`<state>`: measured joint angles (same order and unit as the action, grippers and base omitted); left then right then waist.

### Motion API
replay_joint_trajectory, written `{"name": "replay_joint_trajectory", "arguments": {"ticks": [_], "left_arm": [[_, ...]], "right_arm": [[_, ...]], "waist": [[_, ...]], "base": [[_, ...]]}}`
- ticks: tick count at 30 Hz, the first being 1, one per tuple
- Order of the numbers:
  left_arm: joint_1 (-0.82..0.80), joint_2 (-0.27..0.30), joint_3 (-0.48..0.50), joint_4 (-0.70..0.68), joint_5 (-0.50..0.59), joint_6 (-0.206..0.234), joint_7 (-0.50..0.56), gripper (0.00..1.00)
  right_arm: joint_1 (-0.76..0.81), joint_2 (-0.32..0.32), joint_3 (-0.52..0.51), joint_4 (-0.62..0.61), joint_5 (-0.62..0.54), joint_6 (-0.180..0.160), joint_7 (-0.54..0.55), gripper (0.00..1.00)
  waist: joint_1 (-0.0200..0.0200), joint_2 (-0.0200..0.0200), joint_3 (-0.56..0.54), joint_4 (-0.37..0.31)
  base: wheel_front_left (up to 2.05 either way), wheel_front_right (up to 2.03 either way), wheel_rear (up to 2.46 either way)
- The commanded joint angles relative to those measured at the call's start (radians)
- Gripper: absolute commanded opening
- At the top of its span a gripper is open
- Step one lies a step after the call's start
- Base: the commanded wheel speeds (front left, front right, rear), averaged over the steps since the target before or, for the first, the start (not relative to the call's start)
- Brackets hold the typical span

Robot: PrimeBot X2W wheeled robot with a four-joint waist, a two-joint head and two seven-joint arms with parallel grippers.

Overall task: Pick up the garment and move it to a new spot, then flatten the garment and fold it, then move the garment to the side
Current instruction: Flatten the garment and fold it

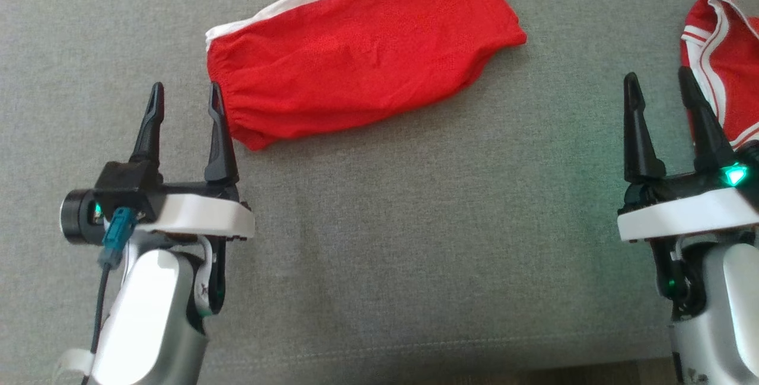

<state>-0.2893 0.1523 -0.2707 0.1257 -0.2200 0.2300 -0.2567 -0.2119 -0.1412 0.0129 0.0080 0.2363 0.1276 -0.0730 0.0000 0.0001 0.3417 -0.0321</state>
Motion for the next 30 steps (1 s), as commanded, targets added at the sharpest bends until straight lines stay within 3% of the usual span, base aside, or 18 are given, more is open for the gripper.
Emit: {"name": "replay_joint_trajectory", "arguments": {"ticks": [1,8,14,21,30], "left_arm": [[-0.017,0.021,0.044,-0.035,0.009,0.005,-0.005,1.0],[-0.028,0.014,0.042,-0.039,0.009,-0.001,-0.005,1.0],[-0.068,0.002,0.038,-0.051,0.015,-0.003,-0.005,1.0],[-0.127,-0.019,0.032,-0.057,0.032,-0.01,-0.005,1.0],[-0.168,-0.058,0.029,-0.053,0.047,-0.025,-0.005,1.0]], "right_arm": [[0.005,-0.001,0.012,-0.039,-0.004,0.003,0.002,1.0],[-0.013,-0.016,0.01,-0.032,0.003,0.003,0.02,1.0],[-0.108,-0.077,0.047,0.006,0.019,0.003,0.101,1.0],[-0.311,-0.144,0.136,0.078,0.067,0.003,0.276,1.0],[-0.482,-0.207,0.205,0.265,0.121,0.003,0.523,1.0]], "waist": [[0.0,-0.0001,0.001,0.001],[0.0,-0.0001,0.023,0.013],[0.0,-0.0001,0.088,0.041],[0.0,-0.0001,0.171,0.093],[0.0,-0.0001,0.219,0.157]], "base": [[0.0,0.0,0.0],[0.0,0.0,0.0],[0.0,0.0,0.0],[0.0,0.0,0.0],[0.0,0.0,0.0]]}}
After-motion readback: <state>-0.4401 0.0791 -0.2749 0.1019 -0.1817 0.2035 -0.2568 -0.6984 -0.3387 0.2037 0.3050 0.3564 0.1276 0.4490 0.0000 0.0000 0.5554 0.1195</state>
